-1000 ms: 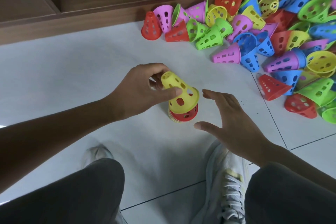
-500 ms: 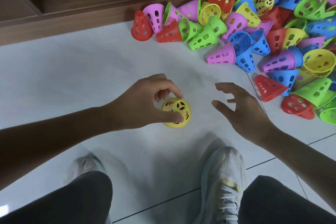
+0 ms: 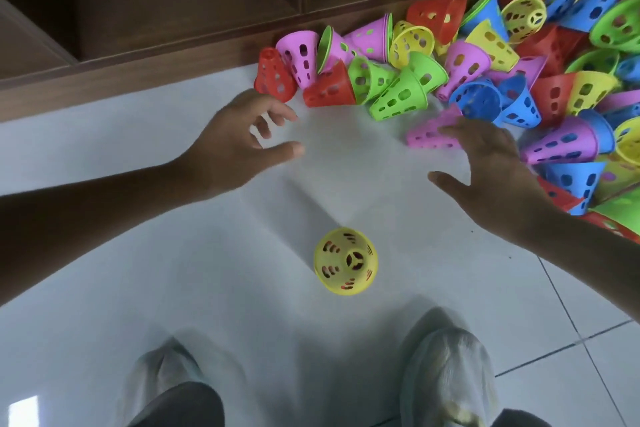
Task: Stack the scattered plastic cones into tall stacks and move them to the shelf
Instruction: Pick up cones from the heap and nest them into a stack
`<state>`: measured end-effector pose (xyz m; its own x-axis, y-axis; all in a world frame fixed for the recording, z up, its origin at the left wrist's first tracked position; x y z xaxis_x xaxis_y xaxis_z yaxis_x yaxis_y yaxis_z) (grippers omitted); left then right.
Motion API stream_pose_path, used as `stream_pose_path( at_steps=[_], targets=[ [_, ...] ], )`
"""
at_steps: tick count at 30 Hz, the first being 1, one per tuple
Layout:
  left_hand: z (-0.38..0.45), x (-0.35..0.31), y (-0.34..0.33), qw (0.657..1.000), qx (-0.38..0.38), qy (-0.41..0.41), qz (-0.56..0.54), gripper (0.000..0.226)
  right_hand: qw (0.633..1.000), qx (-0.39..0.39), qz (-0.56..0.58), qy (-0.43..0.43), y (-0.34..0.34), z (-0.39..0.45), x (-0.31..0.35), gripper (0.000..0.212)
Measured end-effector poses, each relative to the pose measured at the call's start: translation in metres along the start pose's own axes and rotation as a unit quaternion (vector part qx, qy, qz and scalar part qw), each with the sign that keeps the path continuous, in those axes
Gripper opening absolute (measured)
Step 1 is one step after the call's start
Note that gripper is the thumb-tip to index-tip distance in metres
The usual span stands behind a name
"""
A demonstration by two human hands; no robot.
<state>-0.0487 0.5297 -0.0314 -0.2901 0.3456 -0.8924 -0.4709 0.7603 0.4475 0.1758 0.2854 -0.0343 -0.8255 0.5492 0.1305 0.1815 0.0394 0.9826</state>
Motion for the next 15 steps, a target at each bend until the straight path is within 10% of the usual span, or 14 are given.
stream_pose_path(
  at_steps=[15],
  targets=[
    [0.078,0.040,0.025,0.993,-0.108,-0.025,0.040,0.071,0.986,-0.019,-0.155,0.052,-0.007,0.054,-0.014,0.083]
  ],
)
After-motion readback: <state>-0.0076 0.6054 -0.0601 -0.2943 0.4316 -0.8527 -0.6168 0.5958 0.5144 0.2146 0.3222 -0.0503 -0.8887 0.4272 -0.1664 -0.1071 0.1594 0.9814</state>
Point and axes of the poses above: each hand's wrist, its own z-axis towards the middle knuckle, its own y-axis out of the back of the hand, x = y × z, the point moved 4 cm from there along z, towards the middle knuckle, and after that the axes turned 12 degrees about -z, right-handed, at the moved point
